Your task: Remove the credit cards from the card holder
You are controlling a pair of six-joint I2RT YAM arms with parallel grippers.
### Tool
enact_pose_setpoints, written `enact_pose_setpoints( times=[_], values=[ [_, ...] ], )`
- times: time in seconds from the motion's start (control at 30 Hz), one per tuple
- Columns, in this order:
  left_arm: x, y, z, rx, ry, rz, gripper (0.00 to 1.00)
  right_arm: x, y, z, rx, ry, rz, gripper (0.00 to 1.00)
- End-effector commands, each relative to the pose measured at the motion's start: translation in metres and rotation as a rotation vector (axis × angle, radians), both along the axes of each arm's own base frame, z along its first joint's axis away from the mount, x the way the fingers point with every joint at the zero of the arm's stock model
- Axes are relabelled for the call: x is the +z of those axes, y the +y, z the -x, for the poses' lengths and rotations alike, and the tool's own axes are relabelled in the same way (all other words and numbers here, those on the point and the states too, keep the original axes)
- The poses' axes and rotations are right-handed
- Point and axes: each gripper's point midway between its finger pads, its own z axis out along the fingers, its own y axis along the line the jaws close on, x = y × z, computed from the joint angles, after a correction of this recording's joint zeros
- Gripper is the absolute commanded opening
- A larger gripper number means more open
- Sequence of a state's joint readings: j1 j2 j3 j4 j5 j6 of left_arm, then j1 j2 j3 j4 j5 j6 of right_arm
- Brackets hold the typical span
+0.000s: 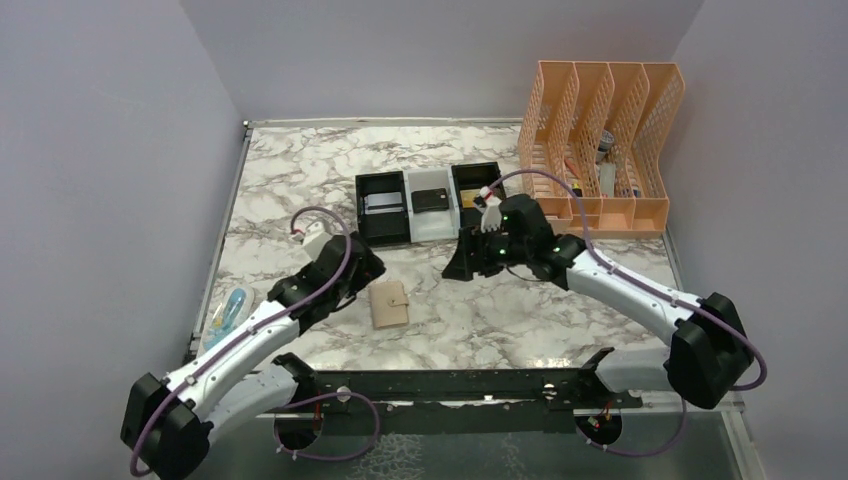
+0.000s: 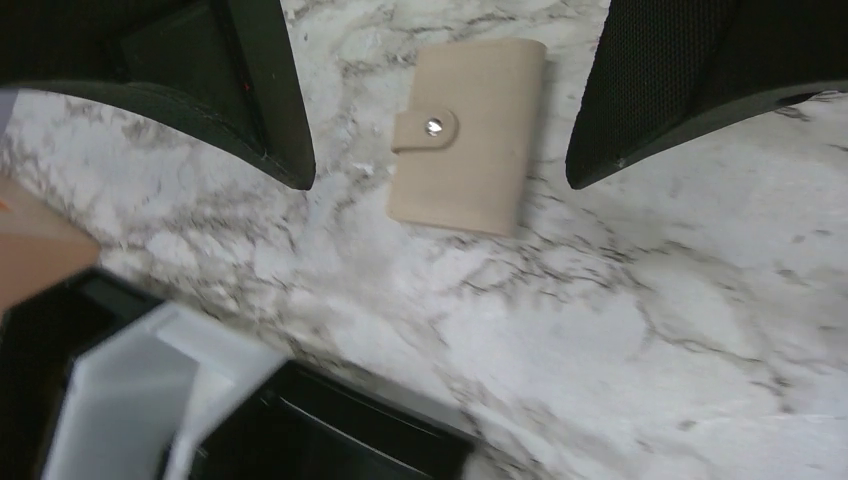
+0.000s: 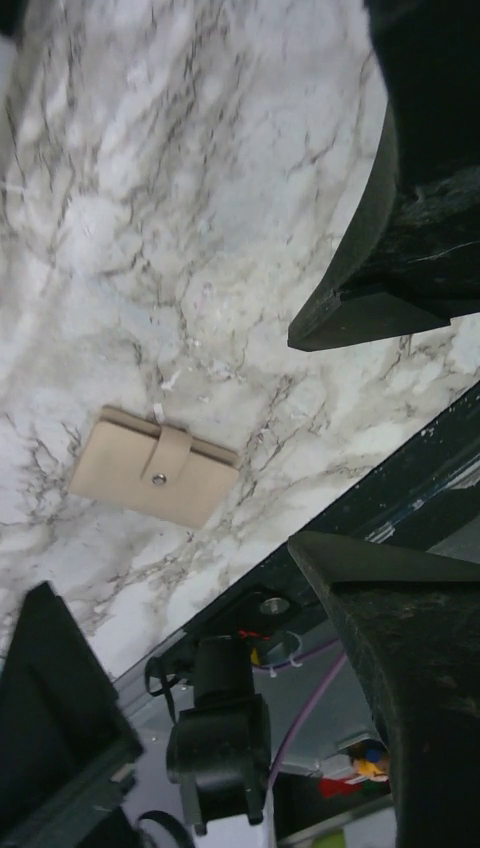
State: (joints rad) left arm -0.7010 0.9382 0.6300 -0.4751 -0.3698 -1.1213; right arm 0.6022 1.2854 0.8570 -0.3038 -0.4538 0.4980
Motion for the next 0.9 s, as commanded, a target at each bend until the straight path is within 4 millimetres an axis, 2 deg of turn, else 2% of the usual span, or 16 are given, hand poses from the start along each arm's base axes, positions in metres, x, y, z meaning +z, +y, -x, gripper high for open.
enact_pose_setpoints(
  times=[0.0, 0.13, 0.23, 0.37, 0.5, 0.67, 0.87],
  values=[
    [-0.033, 0.046, 0.01, 0.112, 0.092, 0.022, 0.99, -0.013, 0.031, 0.004, -0.055, -0.04, 0.068, 0.66],
    [-0.05, 0.056, 0.013, 0.16, 0.114, 0.128, 0.99, -0.028, 0.069, 0.025, 0.016, -0.058, 0.149, 0.63],
    [-0.061, 0.05, 0.015, 0.143, 0.139, 0.194, 0.92, -0.05, 0.089, 0.033, 0.05, -0.047, 0.222, 0.6],
    [-0.071, 0.037, 0.018, 0.099, 0.178, 0.249, 0.84, -0.073, 0.112, 0.031, 0.089, -0.031, 0.285, 0.58],
    [-0.074, 0.032, 0.018, 0.081, 0.188, 0.272, 0.79, -0.082, 0.13, 0.027, 0.118, -0.059, 0.321, 0.57],
    [-0.075, 0.036, 0.018, 0.112, 0.176, 0.269, 0.76, -0.102, 0.135, 0.015, 0.115, -0.077, 0.409, 0.56],
    [-0.071, 0.041, 0.016, 0.132, 0.149, 0.257, 0.73, -0.136, 0.114, 0.004, 0.08, -0.085, 0.573, 0.56]
  ],
)
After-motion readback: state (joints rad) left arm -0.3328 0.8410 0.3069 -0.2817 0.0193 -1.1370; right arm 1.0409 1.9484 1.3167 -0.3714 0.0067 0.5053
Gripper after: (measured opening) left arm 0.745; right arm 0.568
